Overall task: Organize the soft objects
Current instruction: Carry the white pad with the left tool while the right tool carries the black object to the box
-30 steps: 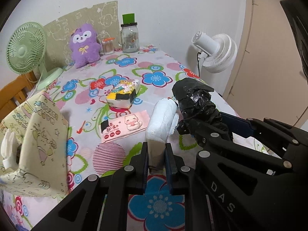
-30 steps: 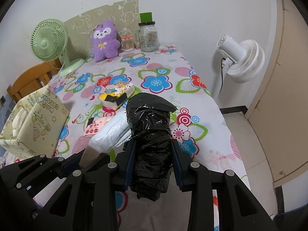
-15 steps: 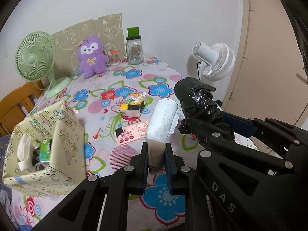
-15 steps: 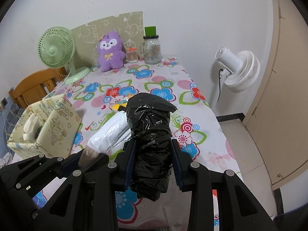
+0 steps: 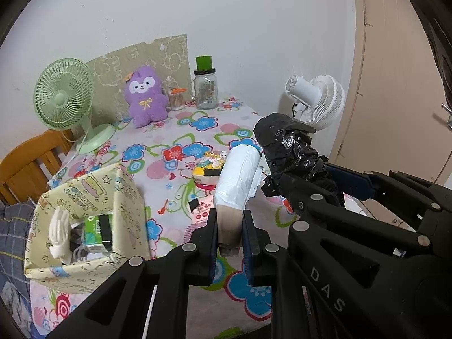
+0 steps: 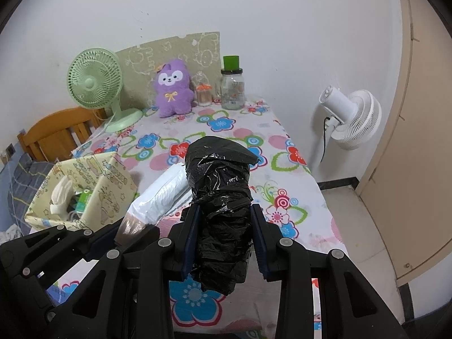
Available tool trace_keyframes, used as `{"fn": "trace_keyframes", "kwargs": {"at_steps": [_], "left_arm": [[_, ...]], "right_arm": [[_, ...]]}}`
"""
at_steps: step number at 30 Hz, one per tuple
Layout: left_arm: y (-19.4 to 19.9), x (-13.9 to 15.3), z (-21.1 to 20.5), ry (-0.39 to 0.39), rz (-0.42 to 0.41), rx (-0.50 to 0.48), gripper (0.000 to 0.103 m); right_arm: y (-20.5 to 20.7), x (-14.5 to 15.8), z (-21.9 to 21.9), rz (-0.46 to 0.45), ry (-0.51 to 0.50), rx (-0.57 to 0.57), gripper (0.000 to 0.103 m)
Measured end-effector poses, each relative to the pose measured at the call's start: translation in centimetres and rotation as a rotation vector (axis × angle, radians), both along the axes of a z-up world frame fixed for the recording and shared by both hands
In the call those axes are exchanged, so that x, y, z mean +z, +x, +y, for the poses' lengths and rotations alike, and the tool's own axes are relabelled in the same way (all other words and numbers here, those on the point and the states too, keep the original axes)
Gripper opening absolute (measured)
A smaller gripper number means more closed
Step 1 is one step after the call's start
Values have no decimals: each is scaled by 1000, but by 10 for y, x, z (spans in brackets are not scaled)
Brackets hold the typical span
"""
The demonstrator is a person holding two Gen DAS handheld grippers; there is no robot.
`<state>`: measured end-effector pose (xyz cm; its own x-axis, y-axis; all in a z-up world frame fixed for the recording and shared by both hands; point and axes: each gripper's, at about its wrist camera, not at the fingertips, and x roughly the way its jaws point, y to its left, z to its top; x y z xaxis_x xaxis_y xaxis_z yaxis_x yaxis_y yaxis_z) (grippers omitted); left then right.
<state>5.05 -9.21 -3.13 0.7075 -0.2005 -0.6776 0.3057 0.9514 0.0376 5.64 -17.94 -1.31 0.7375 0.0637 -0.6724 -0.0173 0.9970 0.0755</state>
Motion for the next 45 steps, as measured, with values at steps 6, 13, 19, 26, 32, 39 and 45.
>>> {"fn": "trace_keyframes", "kwargs": {"at_steps": [6, 13, 19, 26, 32, 39, 45], "left_arm": [[-2, 10, 10, -5, -16, 7, 13], [1, 21, 26, -1, -27, 19, 13], [5, 27, 40, 5, -45, 45, 13], [11, 28, 54, 3, -41, 51, 14], [19, 28, 70, 0, -30, 65, 14], [25, 25, 86, -1, -21, 86, 14], [33, 20, 103, -6, -7, 120, 14]], "right_arm": [[0, 12, 11, -13, -8, 14, 38], [6, 23, 25, -22, -16, 33, 38], [12, 31, 41, -30, -33, 54, 38], [20, 33, 59, -26, -47, 67, 38], [27, 33, 73, -18, -51, 87, 38], [36, 30, 90, -10, -46, 117, 38], [41, 27, 106, 1, -40, 152, 38]]}}
